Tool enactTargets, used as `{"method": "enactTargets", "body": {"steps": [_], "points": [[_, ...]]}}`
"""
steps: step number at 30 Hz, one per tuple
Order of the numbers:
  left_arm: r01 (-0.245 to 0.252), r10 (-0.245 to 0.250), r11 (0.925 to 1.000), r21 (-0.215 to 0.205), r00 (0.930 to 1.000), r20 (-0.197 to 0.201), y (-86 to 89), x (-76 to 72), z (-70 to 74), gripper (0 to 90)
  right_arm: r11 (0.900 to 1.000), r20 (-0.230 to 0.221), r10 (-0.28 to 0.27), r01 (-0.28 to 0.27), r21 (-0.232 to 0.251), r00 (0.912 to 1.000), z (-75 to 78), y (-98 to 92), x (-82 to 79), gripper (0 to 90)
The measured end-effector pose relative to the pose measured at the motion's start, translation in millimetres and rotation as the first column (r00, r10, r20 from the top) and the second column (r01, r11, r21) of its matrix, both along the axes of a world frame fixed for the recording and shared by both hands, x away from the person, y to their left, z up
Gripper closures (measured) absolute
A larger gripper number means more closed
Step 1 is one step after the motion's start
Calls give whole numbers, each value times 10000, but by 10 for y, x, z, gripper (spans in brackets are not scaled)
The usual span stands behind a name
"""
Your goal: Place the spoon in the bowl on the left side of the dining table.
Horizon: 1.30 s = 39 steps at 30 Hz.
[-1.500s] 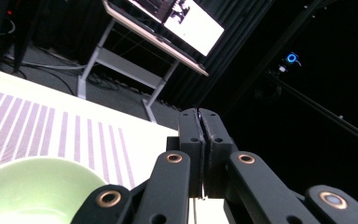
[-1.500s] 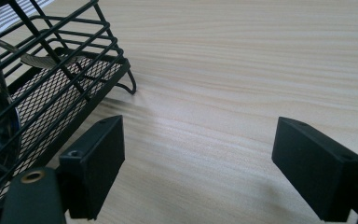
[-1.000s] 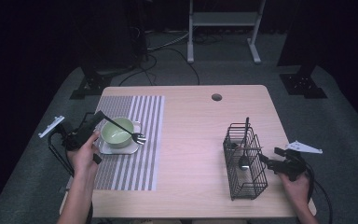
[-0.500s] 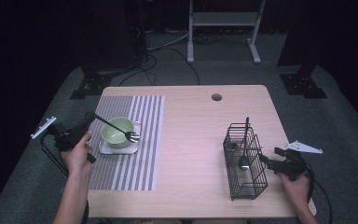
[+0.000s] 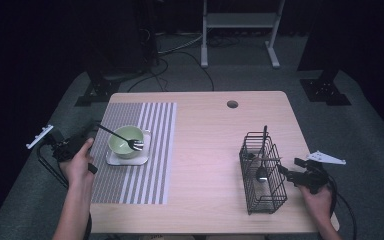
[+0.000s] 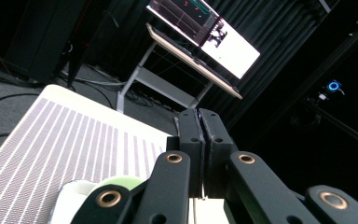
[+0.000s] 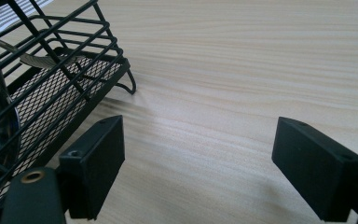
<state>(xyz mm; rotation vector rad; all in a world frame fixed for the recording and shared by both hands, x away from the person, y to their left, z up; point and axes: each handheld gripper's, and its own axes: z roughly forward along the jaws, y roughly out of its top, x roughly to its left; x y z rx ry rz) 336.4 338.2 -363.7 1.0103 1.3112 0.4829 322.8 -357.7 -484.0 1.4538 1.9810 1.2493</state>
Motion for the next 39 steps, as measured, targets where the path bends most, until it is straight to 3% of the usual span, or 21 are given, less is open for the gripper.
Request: {"method": "enactTargets", "body": {"steps": [14,23,39], "points": [[-563,561,9983,-139,9984,-119,169,6,-62,891,10000,-10,9,-9,-45,10000,0,4,2,160],[-1099,1093,9938,-183,9935,-331,315,14,-118,891,10000,-32,24,-24,-65,10000,0,7,4,160],[-1459,1453,9893,-89,9884,-450,362,59,-163,891,9999,-32,23,-23,-97,10000,0,9,4,160]]}}
